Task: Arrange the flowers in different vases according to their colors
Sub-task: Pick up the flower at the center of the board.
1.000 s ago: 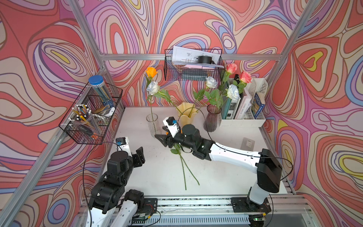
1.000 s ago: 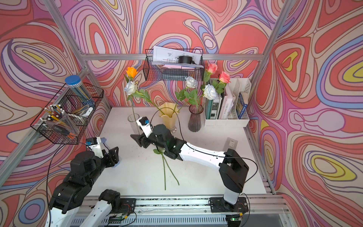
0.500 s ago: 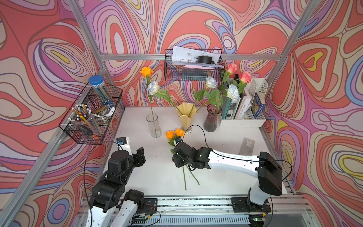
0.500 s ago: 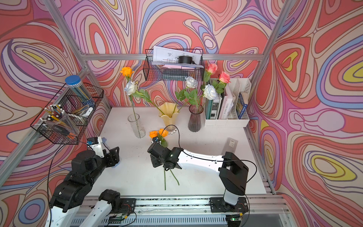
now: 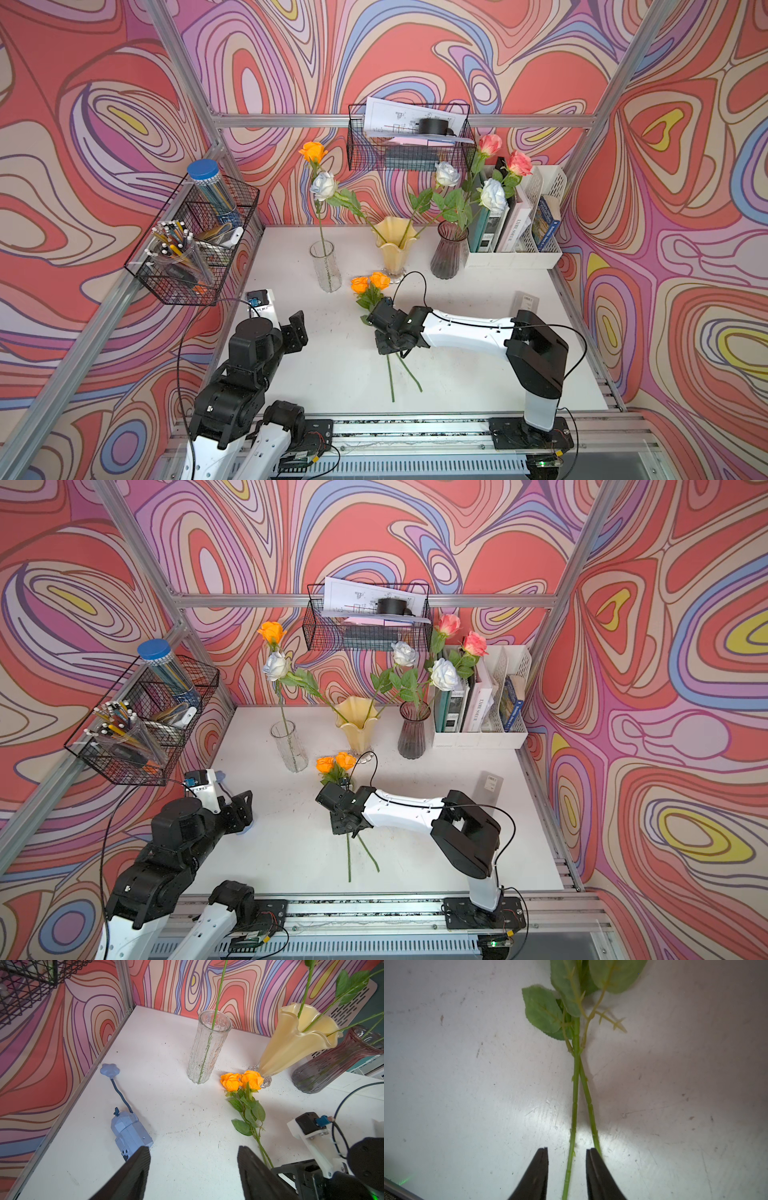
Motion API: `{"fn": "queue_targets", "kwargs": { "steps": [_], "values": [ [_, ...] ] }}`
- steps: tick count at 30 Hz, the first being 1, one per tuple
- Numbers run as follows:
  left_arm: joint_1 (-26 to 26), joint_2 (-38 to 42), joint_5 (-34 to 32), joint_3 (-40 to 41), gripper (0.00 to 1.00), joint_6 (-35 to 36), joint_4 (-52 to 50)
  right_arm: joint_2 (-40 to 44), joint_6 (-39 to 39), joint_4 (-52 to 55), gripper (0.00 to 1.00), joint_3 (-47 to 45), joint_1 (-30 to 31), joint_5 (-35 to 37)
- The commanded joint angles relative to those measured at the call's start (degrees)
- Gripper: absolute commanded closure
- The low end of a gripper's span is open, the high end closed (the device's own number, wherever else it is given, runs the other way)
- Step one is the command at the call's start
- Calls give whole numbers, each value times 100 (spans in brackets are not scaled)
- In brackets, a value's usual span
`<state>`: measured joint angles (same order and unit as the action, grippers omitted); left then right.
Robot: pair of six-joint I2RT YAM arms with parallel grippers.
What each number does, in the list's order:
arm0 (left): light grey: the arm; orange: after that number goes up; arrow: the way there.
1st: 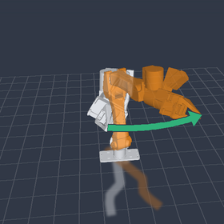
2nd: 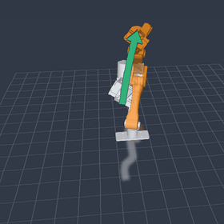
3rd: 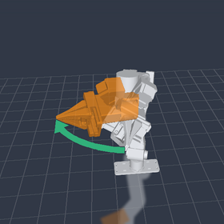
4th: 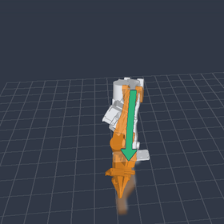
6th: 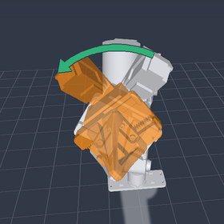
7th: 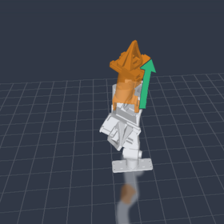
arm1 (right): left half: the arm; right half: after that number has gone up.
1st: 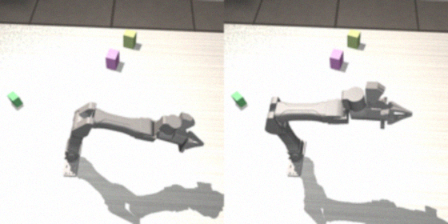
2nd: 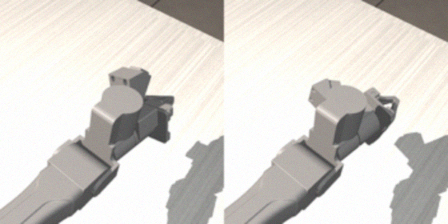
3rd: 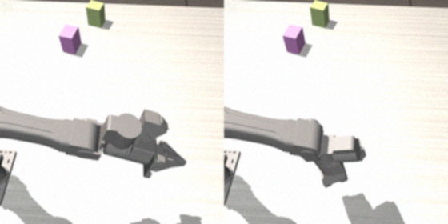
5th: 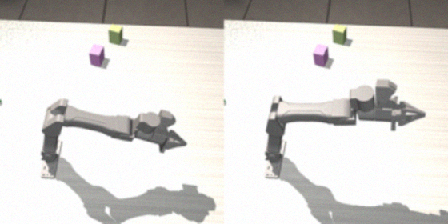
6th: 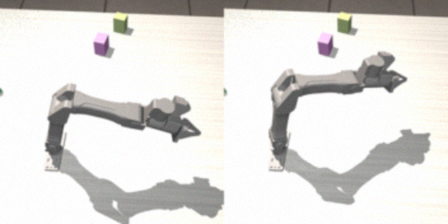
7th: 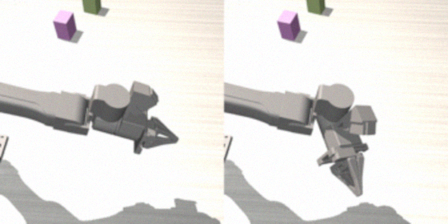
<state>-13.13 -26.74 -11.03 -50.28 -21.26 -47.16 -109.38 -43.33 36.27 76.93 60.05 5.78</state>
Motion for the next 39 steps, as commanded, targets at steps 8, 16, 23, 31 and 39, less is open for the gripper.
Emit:
{"fn": "queue_targets", "kwargs": {
  "steps": [8,16,23,31,39],
  "values": [
    [21,46,30,36,28,-4,49,-407,9,-20,72,148,-37,-233],
    [21,63,30,41,28,-2,58,-715,26,-50,75,263,-147,-287],
    [23,94,45,38,28,14,65,-1101,174,234,87,505,-227,-325],
    [24,119,39,45,28,22,66,-1109,221,405,100,541,-255,-13],
    [21,140,44,58,28,9,66,-434,626,23,100,324,-463,-8]
  ]
}}
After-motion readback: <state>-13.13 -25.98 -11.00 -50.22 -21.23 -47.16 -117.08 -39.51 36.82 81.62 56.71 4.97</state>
